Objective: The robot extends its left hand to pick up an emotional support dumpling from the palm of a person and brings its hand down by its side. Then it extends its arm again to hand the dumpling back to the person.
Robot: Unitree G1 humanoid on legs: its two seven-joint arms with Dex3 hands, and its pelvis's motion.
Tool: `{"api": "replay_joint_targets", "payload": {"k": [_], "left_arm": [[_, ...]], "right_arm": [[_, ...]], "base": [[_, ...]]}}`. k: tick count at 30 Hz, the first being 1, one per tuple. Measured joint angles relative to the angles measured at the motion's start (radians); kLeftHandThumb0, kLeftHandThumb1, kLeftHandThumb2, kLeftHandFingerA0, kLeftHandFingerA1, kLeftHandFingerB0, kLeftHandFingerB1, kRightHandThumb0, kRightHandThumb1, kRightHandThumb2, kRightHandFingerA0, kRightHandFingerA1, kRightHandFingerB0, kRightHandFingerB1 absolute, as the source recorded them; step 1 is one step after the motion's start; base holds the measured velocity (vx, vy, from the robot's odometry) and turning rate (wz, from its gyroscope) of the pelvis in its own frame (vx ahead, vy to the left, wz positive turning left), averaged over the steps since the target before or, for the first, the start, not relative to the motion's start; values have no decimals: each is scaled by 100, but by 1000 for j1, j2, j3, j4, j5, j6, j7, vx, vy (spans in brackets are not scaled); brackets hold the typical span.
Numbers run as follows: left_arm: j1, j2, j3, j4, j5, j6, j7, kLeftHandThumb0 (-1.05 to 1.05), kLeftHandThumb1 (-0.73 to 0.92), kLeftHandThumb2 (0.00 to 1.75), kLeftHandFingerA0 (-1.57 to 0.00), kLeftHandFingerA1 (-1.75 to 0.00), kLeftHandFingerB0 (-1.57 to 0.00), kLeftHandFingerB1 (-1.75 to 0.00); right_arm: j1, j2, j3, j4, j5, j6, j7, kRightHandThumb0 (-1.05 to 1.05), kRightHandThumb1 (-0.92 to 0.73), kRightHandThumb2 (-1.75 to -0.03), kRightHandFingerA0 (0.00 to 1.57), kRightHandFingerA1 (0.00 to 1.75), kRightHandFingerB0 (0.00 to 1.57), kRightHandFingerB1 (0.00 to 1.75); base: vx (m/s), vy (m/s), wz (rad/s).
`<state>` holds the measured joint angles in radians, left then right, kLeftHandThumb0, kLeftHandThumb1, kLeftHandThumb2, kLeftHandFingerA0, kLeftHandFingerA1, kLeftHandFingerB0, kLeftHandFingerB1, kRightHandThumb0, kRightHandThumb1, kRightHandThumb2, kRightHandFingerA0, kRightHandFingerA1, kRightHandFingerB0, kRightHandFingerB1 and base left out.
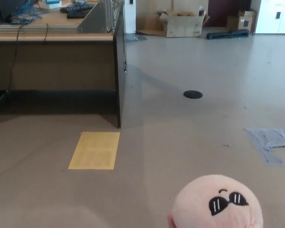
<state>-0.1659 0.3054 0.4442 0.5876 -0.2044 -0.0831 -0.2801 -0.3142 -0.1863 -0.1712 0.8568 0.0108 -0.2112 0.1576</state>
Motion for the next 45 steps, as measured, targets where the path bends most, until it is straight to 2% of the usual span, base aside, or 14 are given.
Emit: {"api": "replay_joint_targets", "payload": {"k": [3, 5, 7, 8, 9, 10, 12, 16, 24, 26, 28, 35, 36, 45], "left_arm": [[-13, 12, 25, 1, -33, -1, -31, -34, 54, 62, -29, -42, -23, -35], [-29, 47, 21, -35, -46, 3, -58, -23, 44, 94, -12, -52, -8, -49], [-77, 117, 11, -111, -57, 11, -93, -24, 41, 92, -9, -51, -6, -49], [-106, 147, 8, -142, -64, 15, -108, -53, 48, 67, -18, -39, -13, -34], [-134, 176, 4, -165, -71, 17, -123, -31, 33, 89, -1, -48, 0, -46], [-158, 200, -1, -184, -76, 17, -136, -58, 36, 72, -5, -40, 0, -34], [-220, 249, -19, -220, -88, 25, -171, -49, 48, 55, -14, -30, -10, -25], [-367, 337, -88, -301, -98, 54, -241, -58, 38, 73, -6, -39, -1, -23], [-672, 451, -284, -444, -94, 118, -373, -57, 37, 53, -11, -27, -4, -25], [-739, 459, -333, -469, -90, 136, -401, -44, 28, 73, 0, -33, 0, -30], [-817, 463, -392, -499, -85, 155, -432, -59, 36, 52, -5, -28, -6, -26], [-1044, 457, -564, -588, -70, 221, -529, -69, 39, 53, -5, -30, -2, -26], [-1104, 436, -618, -612, -66, 238, -559, -47, 28, 75, 0, -32, 0, -24], [-1282, 294, -836, -713, -59, 360, -699, -58, 31, 81, 0, -20, 0, -18]], "right_arm": [[-4, 1, -4, 11, 7, -32, 10, -62, -51, -79, 25, 44, 15, 38], [-5, 2, -8, 14, 13, -46, 15, -61, -50, -78, 25, 44, 15, 38], [-9, 3, -11, 17, 20, -54, 20, -61, -50, -78, 24, 44, 14, 38], [-12, 4, -12, 17, 22, -56, 22, -61, -50, -78, 23, 44, 15, 38], [-14, 5, -12, 18, 24, -59, 24, -61, -50, -78, 23, 43, 15, 38], [-16, 5, -13, 19, 25, -61, 26, -61, -50, -78, 23, 43, 14, 38], [-18, 5, -13, 22, 28, -65, 28, -61, -51, -78, 23, 43, 14, 38], [-18, 7, -13, 30, 31, -71, 32, -61, -52, -79, 22, 43, 14, 38], [-19, 15, -14, 36, 37, -77, 37, -61, -50, -78, 23, 43, 13, 38], [-19, 17, -14, 37, 38, -78, 37, -61, -50, -77, 23, 43, 13, 38], [-19, 20, -13, 37, 38, -80, 39, -60, -50, -77, 23, 43, 14, 38], [-18, 23, -13, 39, 39, -85, 46, -60, -50, -78, 24, 43, 15, 38], [-18, 24, -10, 39, 38, -86, 46, -60, -50, -78, 24, 44, 14, 38], [-15, 21, 8, 47, 33, -92, 47, -61, -49, -77, 25, 45, 15, 38]], "base": [[0, 0, 0], [18, 0, 5], [0, 0, 0], [0, 0, 0], [0, 0, 0], [0, 0, 0], [0, 0, 0], [101, 10, 0], [54, 2, 0], [34, 1, 3], [0, 0, 0], [0, 0, 0], [0, 0, 0], [0, 0, 0]]}}
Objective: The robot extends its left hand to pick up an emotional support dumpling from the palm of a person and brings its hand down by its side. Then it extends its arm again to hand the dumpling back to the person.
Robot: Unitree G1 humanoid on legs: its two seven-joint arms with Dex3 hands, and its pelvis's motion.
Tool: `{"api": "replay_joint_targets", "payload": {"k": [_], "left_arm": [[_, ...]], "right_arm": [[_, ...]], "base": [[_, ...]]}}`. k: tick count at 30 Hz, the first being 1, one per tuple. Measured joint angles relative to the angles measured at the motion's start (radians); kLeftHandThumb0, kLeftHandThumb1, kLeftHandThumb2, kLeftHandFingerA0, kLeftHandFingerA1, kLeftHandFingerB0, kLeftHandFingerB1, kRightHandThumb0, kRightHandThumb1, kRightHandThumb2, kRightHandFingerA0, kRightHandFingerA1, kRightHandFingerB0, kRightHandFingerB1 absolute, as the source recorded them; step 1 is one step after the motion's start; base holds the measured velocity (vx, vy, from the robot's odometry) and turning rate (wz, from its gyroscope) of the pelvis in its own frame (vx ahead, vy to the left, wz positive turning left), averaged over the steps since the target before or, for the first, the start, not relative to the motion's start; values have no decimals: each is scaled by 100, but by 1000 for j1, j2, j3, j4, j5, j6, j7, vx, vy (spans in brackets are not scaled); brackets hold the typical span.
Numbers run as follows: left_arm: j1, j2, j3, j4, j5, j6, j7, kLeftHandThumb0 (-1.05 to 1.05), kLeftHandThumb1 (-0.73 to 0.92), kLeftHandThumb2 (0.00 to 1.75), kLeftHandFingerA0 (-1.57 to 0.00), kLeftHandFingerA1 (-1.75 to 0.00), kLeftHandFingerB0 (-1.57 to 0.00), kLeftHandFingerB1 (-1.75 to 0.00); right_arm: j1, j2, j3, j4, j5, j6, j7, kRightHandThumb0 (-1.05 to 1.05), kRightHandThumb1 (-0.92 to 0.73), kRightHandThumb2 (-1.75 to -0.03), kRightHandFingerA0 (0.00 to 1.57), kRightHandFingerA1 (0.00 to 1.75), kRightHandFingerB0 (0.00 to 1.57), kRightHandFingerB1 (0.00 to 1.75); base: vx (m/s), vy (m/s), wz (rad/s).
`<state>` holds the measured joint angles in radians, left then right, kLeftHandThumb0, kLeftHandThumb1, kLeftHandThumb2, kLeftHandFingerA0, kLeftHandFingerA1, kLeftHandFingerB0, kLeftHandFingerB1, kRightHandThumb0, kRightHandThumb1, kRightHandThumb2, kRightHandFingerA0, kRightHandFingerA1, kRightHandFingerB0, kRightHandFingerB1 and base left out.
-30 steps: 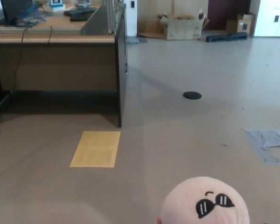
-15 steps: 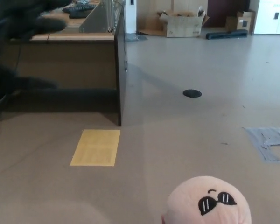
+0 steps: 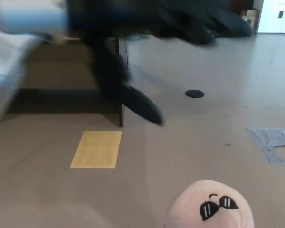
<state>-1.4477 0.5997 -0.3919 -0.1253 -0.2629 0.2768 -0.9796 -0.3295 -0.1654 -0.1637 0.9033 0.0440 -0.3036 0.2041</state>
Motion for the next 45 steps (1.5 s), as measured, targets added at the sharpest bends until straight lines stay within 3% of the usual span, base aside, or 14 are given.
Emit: {"api": "replay_joint_targets", "payload": {"k": [8, 15, 17, 18, 21, 22, 33, 38, 41, 45], "left_arm": [[-80, -50, -119, -40, 37, 81, -99, -55, 30, 80, 0, -24, 0, -22], [-88, -94, -189, -52, 84, 109, -147, -65, 37, 84, 0, -13, 0, -11], [-89, -108, -206, -52, 102, 109, -164, -66, 39, 85, 0, -8, 0, -7], [-89, -114, -217, -52, 113, 109, -172, -68, 39, 86, 0, -8, 0, -4], [-89, -125, -231, -51, 136, 108, -190, -68, 39, 86, 0, -8, 0, -4], [-89, -127, -232, -50, 142, 108, -196, -68, 38, 87, 0, -8, 0, -3], [-71, -142, -260, -68, 223, 93, -232, -72, 40, 88, 0, -2, 0, 0], [-42, -144, -265, -81, 261, 81, -231, -73, 40, 89, 0, -2, 0, 0], [-31, -145, -265, -87, 284, 72, -231, -74, 41, 89, 0, -1, 0, 0], [-18, -148, -267, -95, 312, 72, -233, -74, 41, 89, 0, 0, 0, 0]], "right_arm": [[-18, -5, -5, 48, 6, -20, 21, -61, -49, -78, 24, 46, 16, 39], [-24, -12, 6, 52, 1, -45, 29, -65, -52, -82, 25, 48, 12, 39], [-25, -17, 12, 53, -2, -51, 31, -57, -52, -91, 41, 58, 29, 49], [-28, -20, 15, 55, -3, -57, 32, -59, -66, -60, 45, 42, 45, 36], [-38, -25, 20, 68, -4, -84, 41, -59, -66, -60, 45, 42, 45, 36], [-40, -27, 21, 72, -3, -92, 44, -57, -68, -61, 56, 51, 55, 39], [-63, -42, 51, 99, -16, -152, 55, -58, -76, -64, 52, 45, 56, 39], [-63, -56, 72, 109, -32, -167, 49, -50, -75, -63, 62, 54, 61, 45], [-65, -60, 68, 116, -33, -175, 56, -57, -78, -64, 59, 46, 59, 40], [-70, -65, 76, 126, -39, -183, 55, -56, -78, -64, 63, 49, 61, 40]], "base": [[0, 0, 0], [0, 0, 0], [0, 0, 0], [0, 0, 0], [0, 0, 0], [0, 0, 0], [0, 0, 0], [0, 0, 0], [0, 0, 0], [0, 0, 0]]}}
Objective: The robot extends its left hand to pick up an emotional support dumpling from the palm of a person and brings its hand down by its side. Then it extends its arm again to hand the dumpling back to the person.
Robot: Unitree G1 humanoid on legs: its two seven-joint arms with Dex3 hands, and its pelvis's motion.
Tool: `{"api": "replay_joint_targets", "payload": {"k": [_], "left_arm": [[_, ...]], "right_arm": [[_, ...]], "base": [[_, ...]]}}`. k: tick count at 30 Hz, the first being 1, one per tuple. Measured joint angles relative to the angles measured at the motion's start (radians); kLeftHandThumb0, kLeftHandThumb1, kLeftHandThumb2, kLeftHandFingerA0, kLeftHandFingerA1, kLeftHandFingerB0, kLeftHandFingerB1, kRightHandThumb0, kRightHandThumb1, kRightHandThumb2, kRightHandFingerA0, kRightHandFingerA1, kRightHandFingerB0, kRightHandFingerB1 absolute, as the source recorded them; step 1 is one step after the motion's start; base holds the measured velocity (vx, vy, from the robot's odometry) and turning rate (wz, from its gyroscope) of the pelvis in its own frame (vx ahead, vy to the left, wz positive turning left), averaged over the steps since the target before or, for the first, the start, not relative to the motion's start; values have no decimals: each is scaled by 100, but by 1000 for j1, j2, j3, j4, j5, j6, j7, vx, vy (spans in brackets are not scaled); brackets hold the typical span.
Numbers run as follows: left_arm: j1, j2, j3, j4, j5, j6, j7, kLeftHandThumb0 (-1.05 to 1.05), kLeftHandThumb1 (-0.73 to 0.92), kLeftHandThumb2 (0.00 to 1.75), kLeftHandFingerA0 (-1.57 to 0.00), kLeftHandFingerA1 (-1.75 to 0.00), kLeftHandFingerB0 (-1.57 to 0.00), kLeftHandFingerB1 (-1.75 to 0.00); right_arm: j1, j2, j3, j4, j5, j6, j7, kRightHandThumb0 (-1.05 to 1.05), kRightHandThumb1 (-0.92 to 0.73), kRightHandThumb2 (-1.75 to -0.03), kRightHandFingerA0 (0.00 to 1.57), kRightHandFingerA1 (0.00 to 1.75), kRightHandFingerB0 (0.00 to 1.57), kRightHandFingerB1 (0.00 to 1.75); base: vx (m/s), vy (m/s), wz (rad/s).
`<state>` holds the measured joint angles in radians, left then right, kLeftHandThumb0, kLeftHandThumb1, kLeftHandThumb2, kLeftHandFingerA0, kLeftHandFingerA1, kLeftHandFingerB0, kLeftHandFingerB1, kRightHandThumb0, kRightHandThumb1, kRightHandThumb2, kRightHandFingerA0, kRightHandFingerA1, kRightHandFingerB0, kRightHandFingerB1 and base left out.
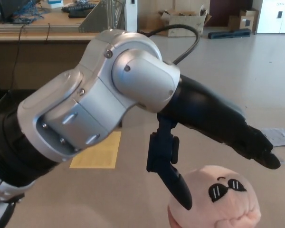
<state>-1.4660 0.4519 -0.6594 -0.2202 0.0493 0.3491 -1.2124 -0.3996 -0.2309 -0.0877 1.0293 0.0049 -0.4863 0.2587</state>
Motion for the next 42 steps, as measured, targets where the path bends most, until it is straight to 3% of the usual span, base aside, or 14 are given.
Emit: {"api": "replay_joint_targets", "payload": {"k": [6, 9, 10, 11, 15, 16, 28, 30, 31, 34, 35, 40, 41, 42], "left_arm": [[22, -13, -9, -11, 41, -1, -1, -75, 41, 89, 0, 0, 0, 0], [33, -18, -21, -14, 60, -3, -3, -75, 41, 89, 0, 0, 0, 0], [36, -19, -24, -15, 65, -4, -4, -75, 41, 89, 0, 0, 0, -1], [40, -19, -27, -16, 70, -6, -5, -75, 41, 89, 0, 0, 0, -2], [58, -21, -37, -20, 93, -11, -5, -76, 41, 89, 0, 0, 0, 0], [60, -22, -38, -21, 96, -13, -6, -75, 40, 89, 0, -1, 0, 0], [96, -35, -41, -22, 143, -41, -7, -74, 39, 88, 0, -5, 0, -3], [120, -30, -49, -23, 152, -43, -9, -73, 38, 87, 0, -7, 0, -4], [131, -29, -54, -22, 157, -43, -11, -71, 39, 88, -5, -22, 0, -5], [148, -28, -62, -18, 171, -44, -16, -71, 39, 88, -5, -22, 0, -5], [151, -28, -63, -17, 175, -44, -17, -76, 36, 84, -9, -44, 0, -5], [179, -32, -64, -16, 186, -51, -17, -96, 46, 65, -20, -40, 0, -15], [185, -33, -64, -16, 190, -53, -17, -62, 39, 73, -72, -90, -19, -39], [193, -36, -57, -17, 191, -55, -13, -62, 39, 73, -72, -90, -19, -39]], "right_arm": [[-7, -1, 4, 6, -9, -7, -8, -55, -79, -64, 63, 50, 60, 40], [-7, -3, 10, 6, -17, -12, -17, -57, -78, -64, 44, 43, 35, 32], [-7, -3, 9, 5, -16, -12, -17, -61, -61, -92, 30, 51, 19, 44], [-7, -2, 4, 4, -14, -10, -15, -59, -79, -64, 29, 39, 14, 25], [-7, -2, 6, -11, -16, 4, -19, -57, -76, -64, 30, 40, 14, 27], [-7, -2, 8, -13, -17, 10, -21, -61, -59, -87, 26, 51, 9, 40], [-6, -7, 35, -65, -57, 102, -81, -70, -60, -92, 19, 47, 5, 36], [-4, -6, 35, -77, -57, 111, -81, -69, -61, -91, 24, 48, 13, 41], [-2, -6, 35, -82, -57, 114, -81, -63, -76, -63, 41, 40, 25, 29], [-1, -6, 34, -86, -57, 117, -85, -63, -76, -63, 41, 40, 25, 29], [-1, -6, 34, -86, -57, 117, -87, -58, -76, -63, 50, 42, 27, 30], [-3, 5, 6, -78, -39, 117, -77, -60, -80, -64, 44, 40, 27, 30], [-4, 10, -4, -73, -31, 117, -69, -63, -67, -92, 30, 48, 19, 42], [-5, 11, -5, -70, -29, 116, -67, -63, -67, -92, 30, 48, 19, 42]], "base": [[0, 0, 0], [0, 0, 0], [0, 0, 0], [0, 0, 0], [0, 0, 0], [0, 0, 0], [0, 0, 0], [0, 0, 0], [0, 0, 0], [0, 0, 0], [0, 0, 0], [0, 0, 0], [0, 0, 0], [0, 0, 0]]}}
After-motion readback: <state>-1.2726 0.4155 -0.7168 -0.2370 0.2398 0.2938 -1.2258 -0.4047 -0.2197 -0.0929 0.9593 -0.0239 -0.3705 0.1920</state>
